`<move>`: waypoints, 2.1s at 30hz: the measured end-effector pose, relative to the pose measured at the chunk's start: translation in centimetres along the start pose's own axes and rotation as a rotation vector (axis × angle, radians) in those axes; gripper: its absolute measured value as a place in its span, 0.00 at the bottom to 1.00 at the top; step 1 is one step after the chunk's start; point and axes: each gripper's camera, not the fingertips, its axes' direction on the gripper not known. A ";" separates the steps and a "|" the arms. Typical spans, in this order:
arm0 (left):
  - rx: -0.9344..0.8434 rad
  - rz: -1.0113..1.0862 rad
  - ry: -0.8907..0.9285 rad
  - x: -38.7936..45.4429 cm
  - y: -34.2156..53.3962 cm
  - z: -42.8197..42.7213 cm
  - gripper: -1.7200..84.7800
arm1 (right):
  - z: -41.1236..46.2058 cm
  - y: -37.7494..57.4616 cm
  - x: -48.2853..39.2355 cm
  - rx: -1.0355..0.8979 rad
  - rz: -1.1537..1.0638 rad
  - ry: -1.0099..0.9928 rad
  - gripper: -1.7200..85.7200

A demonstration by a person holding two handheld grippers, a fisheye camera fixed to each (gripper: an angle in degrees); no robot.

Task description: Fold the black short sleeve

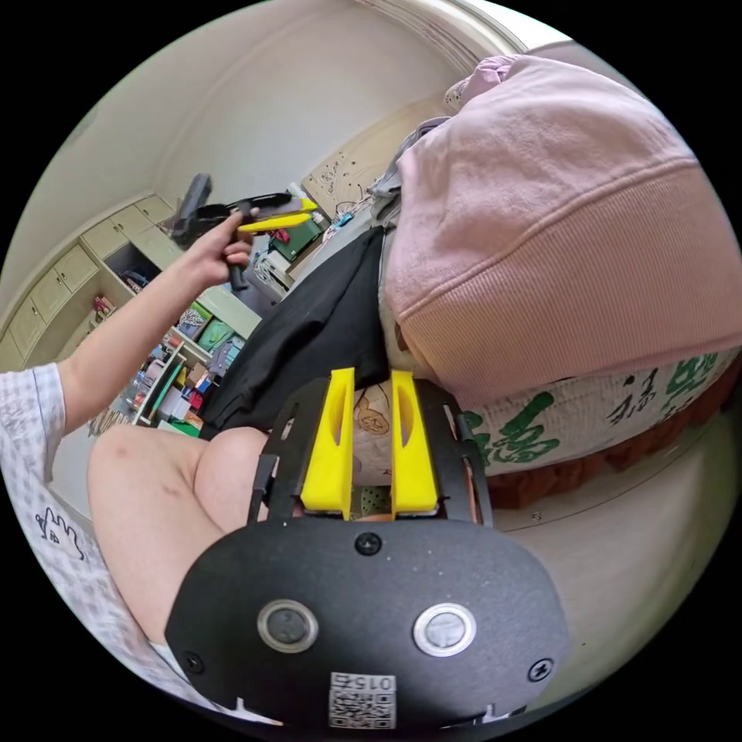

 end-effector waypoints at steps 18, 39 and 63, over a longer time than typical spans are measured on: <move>-0.253 -0.026 -0.213 0.5 -7.3 18.1 0.06 | -1.1 0.9 -0.2 0.004 -0.081 -0.016 0.05; 0.257 -0.192 0.126 -6.9 -6.4 -5.8 0.02 | -11.9 -1.1 -6.3 0.373 -0.260 0.129 0.02; 0.255 -0.605 0.093 -41.7 23.9 -13.6 0.02 | 24.4 4.9 -34.6 -0.604 -0.970 -0.444 0.02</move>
